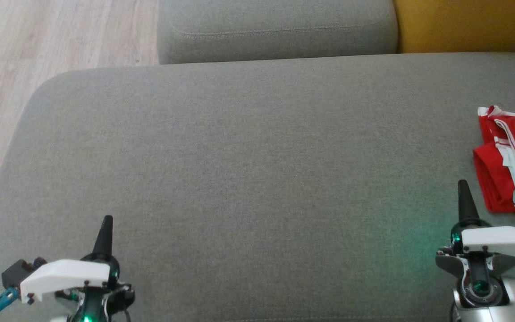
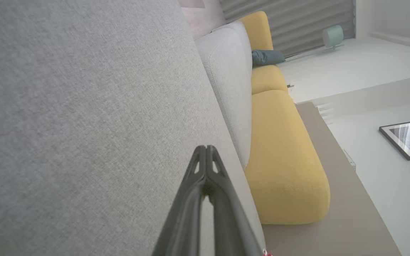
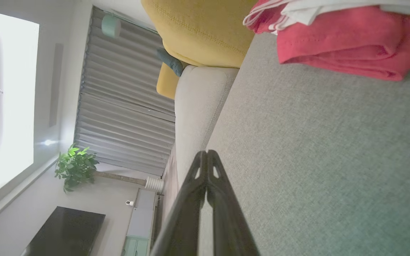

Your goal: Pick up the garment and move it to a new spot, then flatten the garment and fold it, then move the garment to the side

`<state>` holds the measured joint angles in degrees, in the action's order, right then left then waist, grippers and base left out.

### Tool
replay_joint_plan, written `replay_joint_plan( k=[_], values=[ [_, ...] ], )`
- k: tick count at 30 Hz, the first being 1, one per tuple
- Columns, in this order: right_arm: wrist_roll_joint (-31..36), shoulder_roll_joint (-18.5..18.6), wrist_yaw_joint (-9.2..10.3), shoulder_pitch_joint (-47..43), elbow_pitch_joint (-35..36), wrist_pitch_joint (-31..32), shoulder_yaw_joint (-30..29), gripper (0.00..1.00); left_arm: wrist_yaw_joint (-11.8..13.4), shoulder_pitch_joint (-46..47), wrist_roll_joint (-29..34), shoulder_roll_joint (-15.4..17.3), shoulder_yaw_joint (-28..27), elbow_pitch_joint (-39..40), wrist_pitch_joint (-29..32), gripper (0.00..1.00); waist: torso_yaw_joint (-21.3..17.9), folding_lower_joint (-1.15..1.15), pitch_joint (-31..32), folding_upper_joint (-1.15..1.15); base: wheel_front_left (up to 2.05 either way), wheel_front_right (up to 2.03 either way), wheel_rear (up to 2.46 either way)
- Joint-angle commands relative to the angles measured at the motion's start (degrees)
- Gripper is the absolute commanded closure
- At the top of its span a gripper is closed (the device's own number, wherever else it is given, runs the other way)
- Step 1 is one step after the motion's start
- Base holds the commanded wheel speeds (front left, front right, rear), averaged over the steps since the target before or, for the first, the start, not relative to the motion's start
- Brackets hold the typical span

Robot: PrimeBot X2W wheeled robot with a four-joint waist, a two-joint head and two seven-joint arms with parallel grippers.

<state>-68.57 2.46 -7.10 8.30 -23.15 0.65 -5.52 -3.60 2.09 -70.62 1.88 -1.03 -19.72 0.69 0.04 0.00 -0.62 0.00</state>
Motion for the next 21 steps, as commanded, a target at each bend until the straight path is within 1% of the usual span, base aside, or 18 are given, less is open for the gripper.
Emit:
replay_joint_plan(
  k=[1,21],
  values=[
    [-1.60,0.35,-0.29,0.69,2.50,0.57,0.74,1.00,-0.71,3.38,-1.37,0.80,-2.09,2.43,0.41,1.00,0.00,0.00,0.01,0.00,0.00,0.00,0.00],
    [-16.05,0.40,-0.35,-1.15,6.86,4.03,-0.41,1.00,-2.80,3.86,-14.63,0.93,-4.32,4.54,3.95,1.00,-0.02,0.00,0.29,0.00,0.00,0.00,0.00]
  ],
)
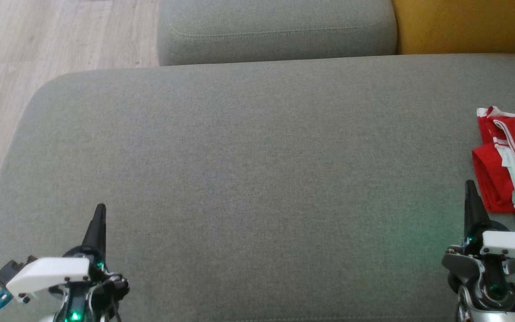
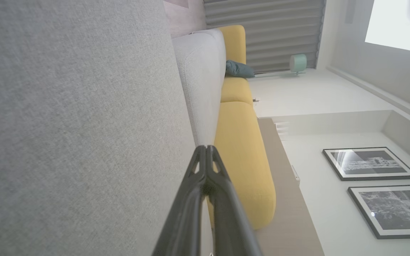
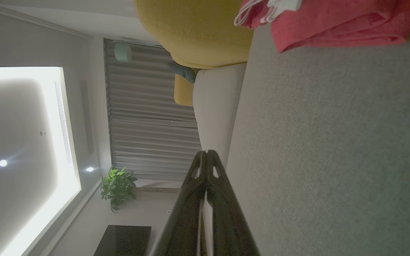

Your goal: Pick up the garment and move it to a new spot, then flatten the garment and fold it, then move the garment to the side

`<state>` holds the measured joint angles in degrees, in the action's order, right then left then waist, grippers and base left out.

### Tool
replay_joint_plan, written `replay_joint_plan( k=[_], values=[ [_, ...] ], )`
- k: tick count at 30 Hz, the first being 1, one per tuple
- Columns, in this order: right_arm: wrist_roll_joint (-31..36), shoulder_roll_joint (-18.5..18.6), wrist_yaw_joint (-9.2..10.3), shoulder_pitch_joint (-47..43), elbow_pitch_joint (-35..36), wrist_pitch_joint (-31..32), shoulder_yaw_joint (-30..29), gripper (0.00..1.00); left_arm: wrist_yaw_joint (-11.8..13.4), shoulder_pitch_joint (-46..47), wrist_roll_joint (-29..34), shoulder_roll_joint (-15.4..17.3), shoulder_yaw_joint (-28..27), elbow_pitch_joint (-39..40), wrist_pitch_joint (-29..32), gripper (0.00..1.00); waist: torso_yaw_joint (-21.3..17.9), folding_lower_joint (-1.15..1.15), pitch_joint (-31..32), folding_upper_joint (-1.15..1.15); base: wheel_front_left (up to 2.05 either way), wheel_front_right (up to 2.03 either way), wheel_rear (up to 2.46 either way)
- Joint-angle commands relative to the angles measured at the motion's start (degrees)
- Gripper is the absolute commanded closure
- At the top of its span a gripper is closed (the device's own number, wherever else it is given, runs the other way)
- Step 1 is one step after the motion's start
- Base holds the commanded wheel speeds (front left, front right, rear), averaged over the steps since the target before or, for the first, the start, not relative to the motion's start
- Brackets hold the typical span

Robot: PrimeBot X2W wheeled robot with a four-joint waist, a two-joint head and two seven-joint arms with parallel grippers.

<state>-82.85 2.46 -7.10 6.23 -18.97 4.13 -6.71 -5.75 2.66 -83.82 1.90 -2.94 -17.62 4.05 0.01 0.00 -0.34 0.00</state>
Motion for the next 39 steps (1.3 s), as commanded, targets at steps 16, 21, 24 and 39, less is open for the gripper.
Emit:
replay_joint_plan(
  k=[16,21,24,39],
  values=[
    [-9.31,0.42,-0.39,-0.04,4.94,2.37,0.18,1.00,-1.74,3.54,-8.35,0.98,-3.58,3.55,2.44,1.00,-0.01,0.00,0.16,0.00,0.00,0.00,0.00],
    [-9.31,0.42,-0.39,-0.04,4.94,2.37,0.18,1.00,-1.74,3.54,-8.35,0.98,-3.58,3.55,2.44,1.00,-0.01,0.00,0.16,0.00,0.00,0.00,0.00],
    [-9.31,0.42,-0.39,-0.04,4.94,2.36,0.18,1.00,-1.74,3.54,-8.35,0.98,-3.58,3.55,2.44,1.00,-0.01,0.00,0.16,0.00,0.00,0.00,0.00],
    [-9.31,0.42,-0.39,-0.04,4.94,2.36,0.19,1.00,-1.74,3.54,-8.35,0.98,-3.58,3.56,2.44,1.00,-0.01,0.00,0.16,0.00,0.00,0.00,0.00]
  ],
)
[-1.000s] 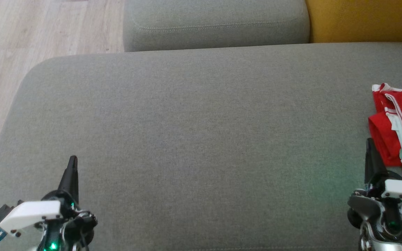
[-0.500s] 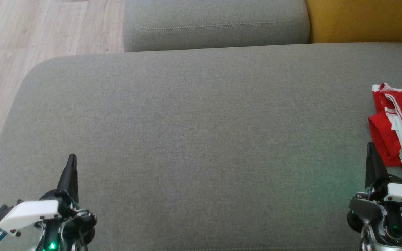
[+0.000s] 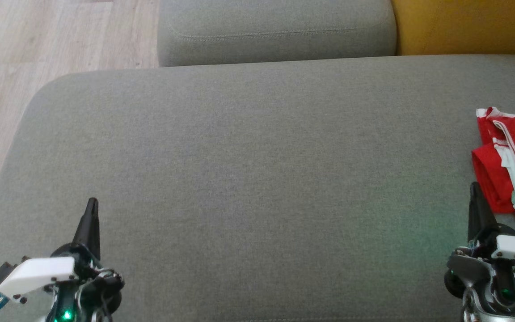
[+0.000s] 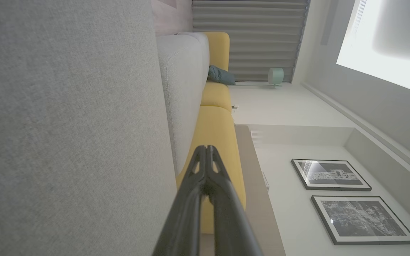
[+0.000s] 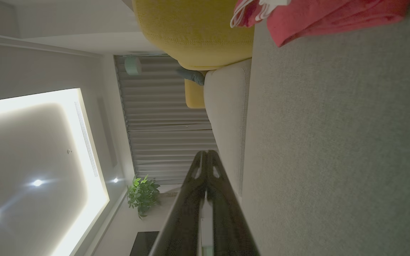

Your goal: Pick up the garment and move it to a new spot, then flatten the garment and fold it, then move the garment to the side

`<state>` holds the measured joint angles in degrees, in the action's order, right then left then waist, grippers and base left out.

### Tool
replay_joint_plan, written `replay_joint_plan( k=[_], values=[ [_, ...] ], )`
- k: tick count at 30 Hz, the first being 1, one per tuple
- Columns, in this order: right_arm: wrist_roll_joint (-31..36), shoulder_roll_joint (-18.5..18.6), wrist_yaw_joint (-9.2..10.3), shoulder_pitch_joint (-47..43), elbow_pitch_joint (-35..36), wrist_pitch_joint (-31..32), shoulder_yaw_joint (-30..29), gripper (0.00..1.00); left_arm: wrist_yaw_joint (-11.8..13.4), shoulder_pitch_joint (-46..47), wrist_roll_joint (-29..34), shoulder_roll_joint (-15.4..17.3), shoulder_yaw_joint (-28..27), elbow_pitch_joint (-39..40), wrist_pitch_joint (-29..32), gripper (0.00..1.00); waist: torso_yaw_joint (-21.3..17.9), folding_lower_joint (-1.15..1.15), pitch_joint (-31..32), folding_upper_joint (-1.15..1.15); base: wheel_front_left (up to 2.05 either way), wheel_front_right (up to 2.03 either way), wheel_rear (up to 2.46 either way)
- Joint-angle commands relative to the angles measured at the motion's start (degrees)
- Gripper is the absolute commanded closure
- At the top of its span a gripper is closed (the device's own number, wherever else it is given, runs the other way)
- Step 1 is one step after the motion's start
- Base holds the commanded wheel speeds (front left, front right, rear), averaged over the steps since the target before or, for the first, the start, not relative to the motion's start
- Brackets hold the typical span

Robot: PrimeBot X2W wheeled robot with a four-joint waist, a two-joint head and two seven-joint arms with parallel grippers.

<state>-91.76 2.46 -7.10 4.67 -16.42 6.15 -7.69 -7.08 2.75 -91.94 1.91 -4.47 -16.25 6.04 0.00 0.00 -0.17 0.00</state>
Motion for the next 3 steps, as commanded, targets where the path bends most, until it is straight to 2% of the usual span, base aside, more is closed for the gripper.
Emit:
replay_joint_plan(
  k=[1,3],
  values=[
    [-0.40,0.42,-0.39,1.51,2.39,0.34,1.16,1.00,-0.41,3.44,-0.23,0.97,-2.05,2.19,0.45,1.00,0.00,0.00,0.00,0.00,0.00,0.00,0.00],
    [-0.40,0.42,-0.39,1.51,2.39,0.34,1.16,1.00,-0.41,3.44,-0.23,0.97,-2.05,2.20,0.45,1.00,0.00,0.00,0.00,0.00,0.00,0.00,0.00]
  ],
)
